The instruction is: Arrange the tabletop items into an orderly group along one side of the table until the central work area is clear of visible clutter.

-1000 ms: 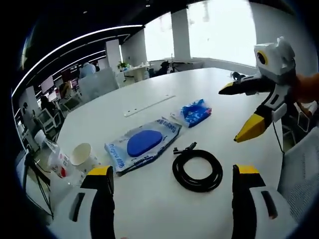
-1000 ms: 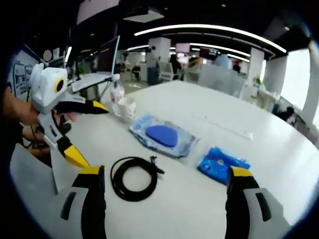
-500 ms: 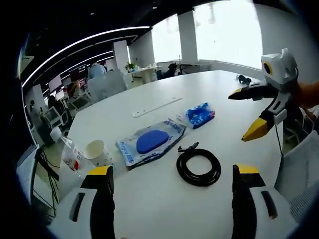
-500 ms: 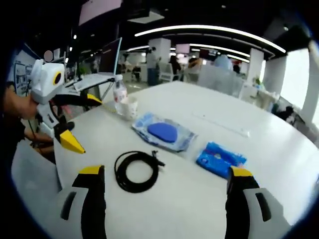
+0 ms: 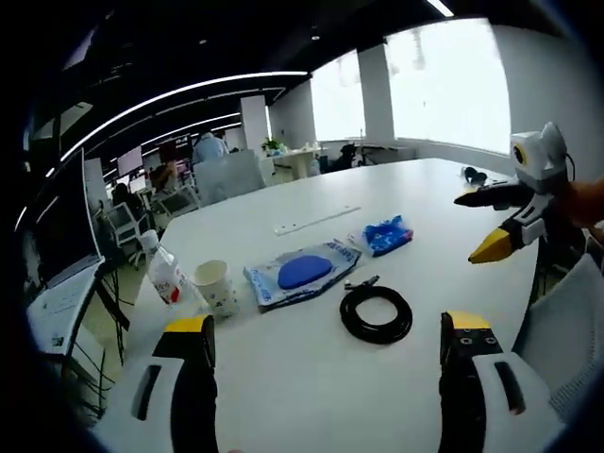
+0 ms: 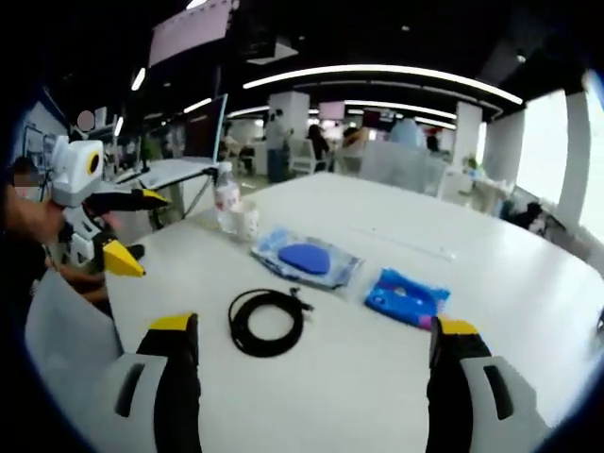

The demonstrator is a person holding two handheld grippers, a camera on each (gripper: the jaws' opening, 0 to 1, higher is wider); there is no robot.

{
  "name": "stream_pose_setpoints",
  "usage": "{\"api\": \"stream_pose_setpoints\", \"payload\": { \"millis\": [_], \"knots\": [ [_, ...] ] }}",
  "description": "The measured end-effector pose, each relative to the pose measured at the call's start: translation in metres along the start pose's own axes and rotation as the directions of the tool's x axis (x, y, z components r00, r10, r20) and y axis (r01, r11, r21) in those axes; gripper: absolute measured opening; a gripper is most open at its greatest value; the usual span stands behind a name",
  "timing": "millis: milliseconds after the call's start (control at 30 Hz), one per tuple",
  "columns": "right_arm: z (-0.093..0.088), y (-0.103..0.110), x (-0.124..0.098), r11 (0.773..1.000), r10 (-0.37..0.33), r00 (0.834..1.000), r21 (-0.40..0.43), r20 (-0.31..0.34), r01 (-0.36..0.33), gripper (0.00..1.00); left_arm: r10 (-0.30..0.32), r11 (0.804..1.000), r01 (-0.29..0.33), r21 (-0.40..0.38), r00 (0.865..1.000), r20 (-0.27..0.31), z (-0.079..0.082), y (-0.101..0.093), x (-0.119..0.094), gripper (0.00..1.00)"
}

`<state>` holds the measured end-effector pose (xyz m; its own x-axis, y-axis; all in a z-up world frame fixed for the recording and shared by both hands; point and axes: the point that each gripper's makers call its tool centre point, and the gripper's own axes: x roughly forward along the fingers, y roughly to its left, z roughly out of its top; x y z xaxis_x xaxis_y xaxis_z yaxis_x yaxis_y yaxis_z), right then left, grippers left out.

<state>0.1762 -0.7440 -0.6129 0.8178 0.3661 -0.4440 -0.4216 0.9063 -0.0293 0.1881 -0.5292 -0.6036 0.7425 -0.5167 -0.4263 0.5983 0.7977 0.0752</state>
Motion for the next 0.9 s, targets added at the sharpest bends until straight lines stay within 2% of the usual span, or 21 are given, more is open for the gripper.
{"api": "stream_pose_setpoints", "payload": {
  "millis": [133,400,533,667,900],
  "knots": [
    [-0.006,0.004,-0.009,0.999,-0.006,1.000,0.043,0.003,0.006,1.00,0.023,1.000,-0.022,0.020,1.000,-0.018,-0.012,0.001,-0.009,0.99],
    [-0.017,0.011,-0.027,0.999,-0.014,1.000,0.046,0.021,0.013,1.00,0.060,0.998,-0.061,-0.022,0.998,-0.018,-0.024,-0.004,-0.020,0.99],
    [-0.024,0.012,-0.034,0.997,-0.021,0.999,0.081,0.037,0.018,1.00,0.066,0.997,-0.066,-0.027,0.998,0.000,-0.024,-0.013,-0.023,0.99],
    [-0.028,0.012,-0.038,0.997,-0.018,0.999,0.079,0.040,0.015,1.00,0.070,0.997,-0.070,-0.029,0.998,-0.001,-0.027,-0.016,-0.024,0.98],
    [-0.030,0.011,-0.038,0.995,-0.025,0.997,0.098,0.075,0.018,1.00,0.083,0.996,-0.083,0.011,0.996,0.012,-0.031,-0.014,-0.022,0.97]
  ]
}}
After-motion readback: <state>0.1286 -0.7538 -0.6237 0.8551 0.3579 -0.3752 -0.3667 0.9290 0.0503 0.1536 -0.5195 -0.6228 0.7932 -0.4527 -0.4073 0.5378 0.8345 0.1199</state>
